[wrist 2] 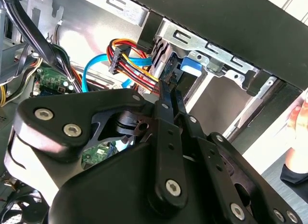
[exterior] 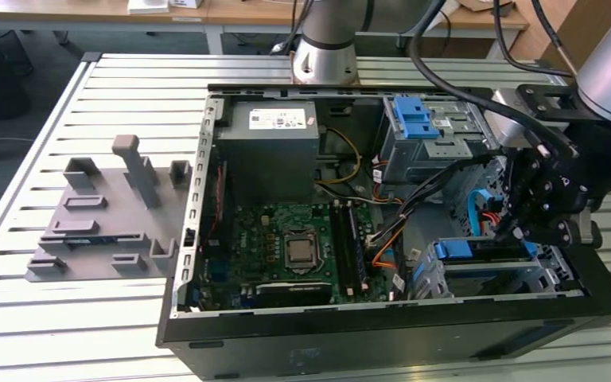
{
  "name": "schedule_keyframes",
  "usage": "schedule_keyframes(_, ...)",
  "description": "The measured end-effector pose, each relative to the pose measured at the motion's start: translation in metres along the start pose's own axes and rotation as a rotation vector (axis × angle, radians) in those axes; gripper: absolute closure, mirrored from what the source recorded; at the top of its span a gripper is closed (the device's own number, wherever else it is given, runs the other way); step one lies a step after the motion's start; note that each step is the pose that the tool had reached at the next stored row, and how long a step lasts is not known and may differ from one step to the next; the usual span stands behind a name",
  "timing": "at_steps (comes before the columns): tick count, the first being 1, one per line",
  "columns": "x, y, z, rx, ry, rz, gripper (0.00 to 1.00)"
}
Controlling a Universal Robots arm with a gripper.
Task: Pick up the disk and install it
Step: 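Insert the first disk wire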
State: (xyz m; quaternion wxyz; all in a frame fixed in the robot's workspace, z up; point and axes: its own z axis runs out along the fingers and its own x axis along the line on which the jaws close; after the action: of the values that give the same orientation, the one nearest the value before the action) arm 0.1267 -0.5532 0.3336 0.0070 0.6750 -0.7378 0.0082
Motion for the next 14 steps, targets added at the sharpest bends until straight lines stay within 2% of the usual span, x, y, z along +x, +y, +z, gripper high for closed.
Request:
schedule_keyframes(7,0.0001,-0.0002,-0.003,0.0002,0.0004,-0.004,0.84)
schedule_keyframes(14,0.0002,-0.0002,-0.0023,0.0,0.0005,-0.014,0.84)
